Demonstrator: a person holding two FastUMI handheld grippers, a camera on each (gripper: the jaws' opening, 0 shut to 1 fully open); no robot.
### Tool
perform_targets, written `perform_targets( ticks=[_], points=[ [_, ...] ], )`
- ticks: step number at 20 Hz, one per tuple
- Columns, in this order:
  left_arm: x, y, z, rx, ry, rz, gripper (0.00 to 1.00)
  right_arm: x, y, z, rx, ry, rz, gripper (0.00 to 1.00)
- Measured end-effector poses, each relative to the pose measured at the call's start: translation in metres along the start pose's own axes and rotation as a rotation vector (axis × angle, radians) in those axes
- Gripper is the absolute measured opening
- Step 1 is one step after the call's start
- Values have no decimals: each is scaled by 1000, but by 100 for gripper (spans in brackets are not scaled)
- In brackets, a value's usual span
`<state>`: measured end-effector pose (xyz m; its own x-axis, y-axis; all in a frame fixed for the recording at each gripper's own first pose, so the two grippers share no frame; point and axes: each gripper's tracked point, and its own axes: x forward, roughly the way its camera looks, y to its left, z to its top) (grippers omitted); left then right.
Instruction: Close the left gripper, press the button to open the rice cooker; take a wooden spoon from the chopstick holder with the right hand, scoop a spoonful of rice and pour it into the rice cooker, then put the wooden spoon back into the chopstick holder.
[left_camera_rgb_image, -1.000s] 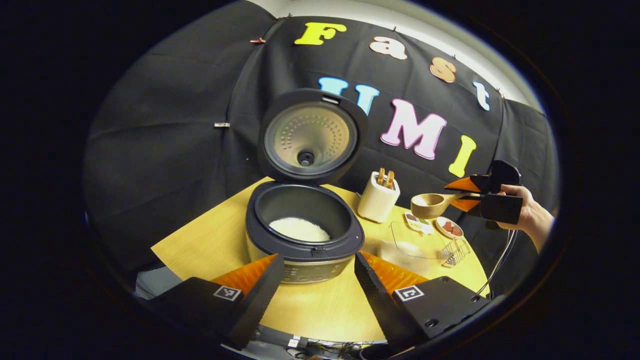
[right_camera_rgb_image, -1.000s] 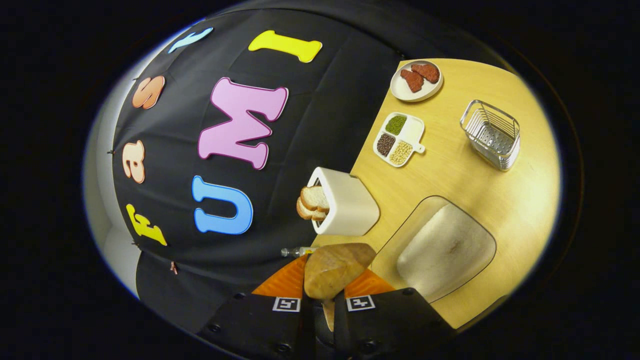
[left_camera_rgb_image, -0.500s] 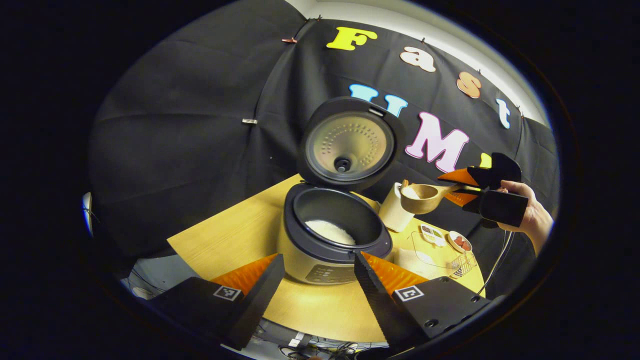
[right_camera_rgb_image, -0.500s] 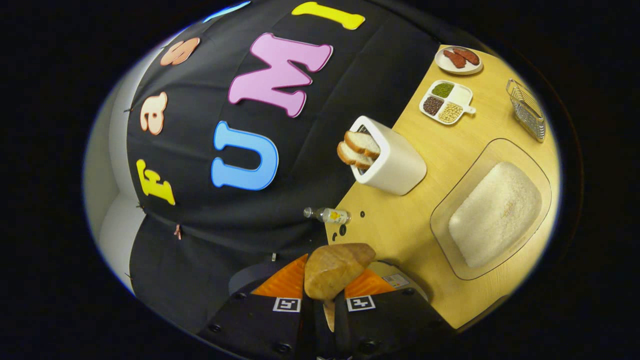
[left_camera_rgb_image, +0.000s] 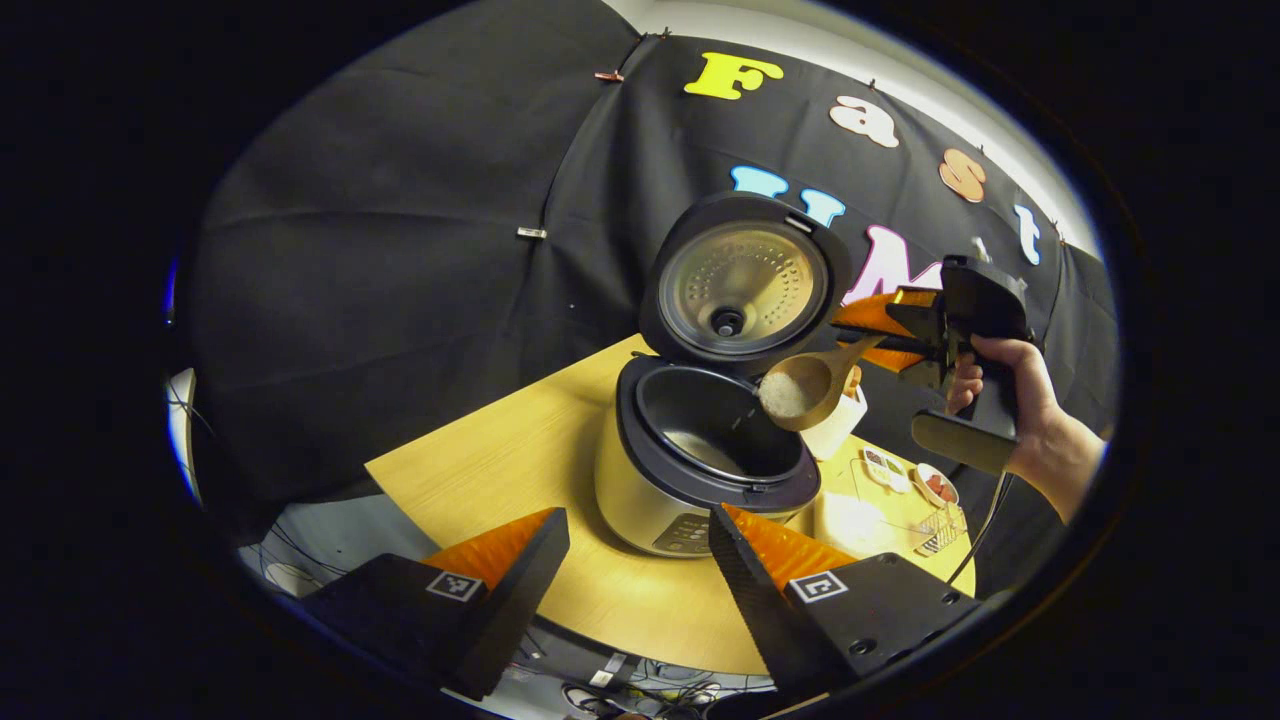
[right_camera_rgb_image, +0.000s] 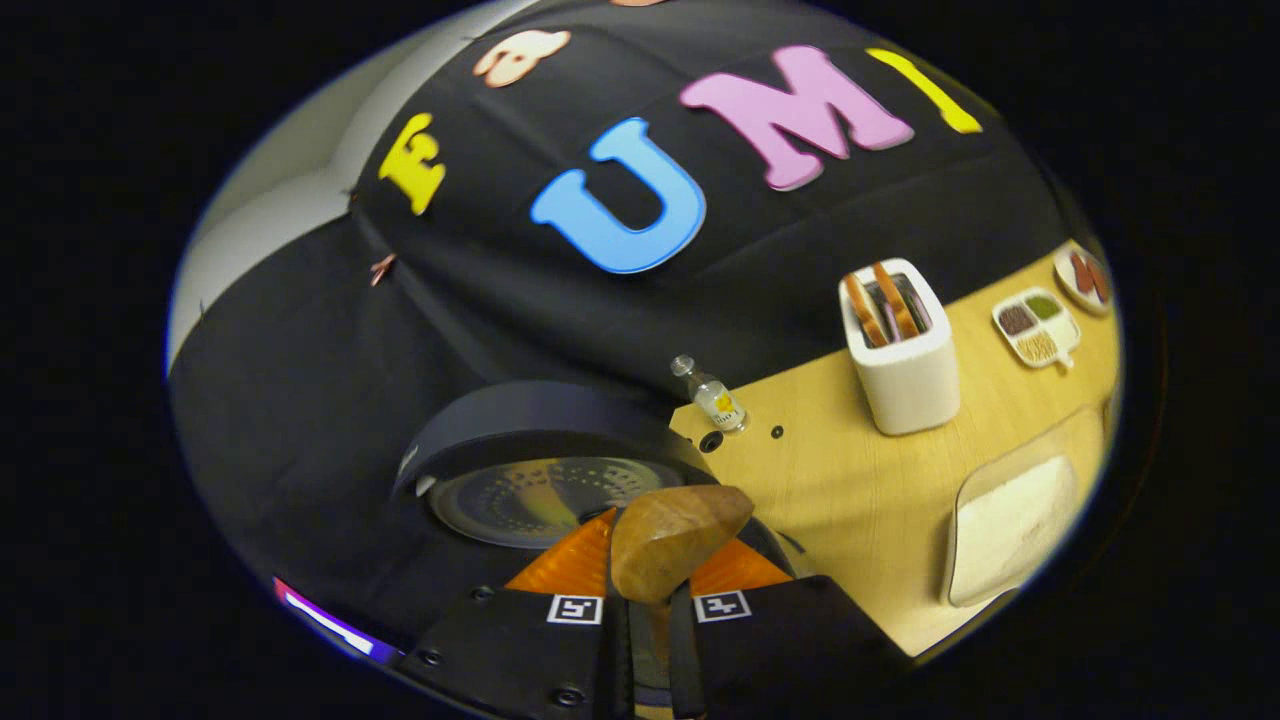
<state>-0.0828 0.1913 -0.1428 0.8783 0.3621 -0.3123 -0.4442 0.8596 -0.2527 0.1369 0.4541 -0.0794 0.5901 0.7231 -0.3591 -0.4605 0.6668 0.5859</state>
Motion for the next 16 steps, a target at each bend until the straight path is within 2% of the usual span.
perform_targets(
  ticks=[2,7,8,9,10,11,16],
  points=[
    [1,3,-1,5,10,-3,95,8,18,-5,-145,-10,36,19],
    [0,12,-3,9,10,5,95,18,48,-30,-389,2,117,18],
    [1,12,-2,8,10,6,93,18,54,-37,-434,10,143,19],
    [1,13,-1,7,11,8,96,18,57,-43,-472,19,163,18],
    [0,12,-2,4,10,7,92,19,59,-47,-508,20,173,18],
    [0,10,-2,3,11,4,95,19,61,-50,-545,17,177,19],
    [2,10,-3,16,13,-6,96,16,67,-70,-748,13,228,18]
  ],
)
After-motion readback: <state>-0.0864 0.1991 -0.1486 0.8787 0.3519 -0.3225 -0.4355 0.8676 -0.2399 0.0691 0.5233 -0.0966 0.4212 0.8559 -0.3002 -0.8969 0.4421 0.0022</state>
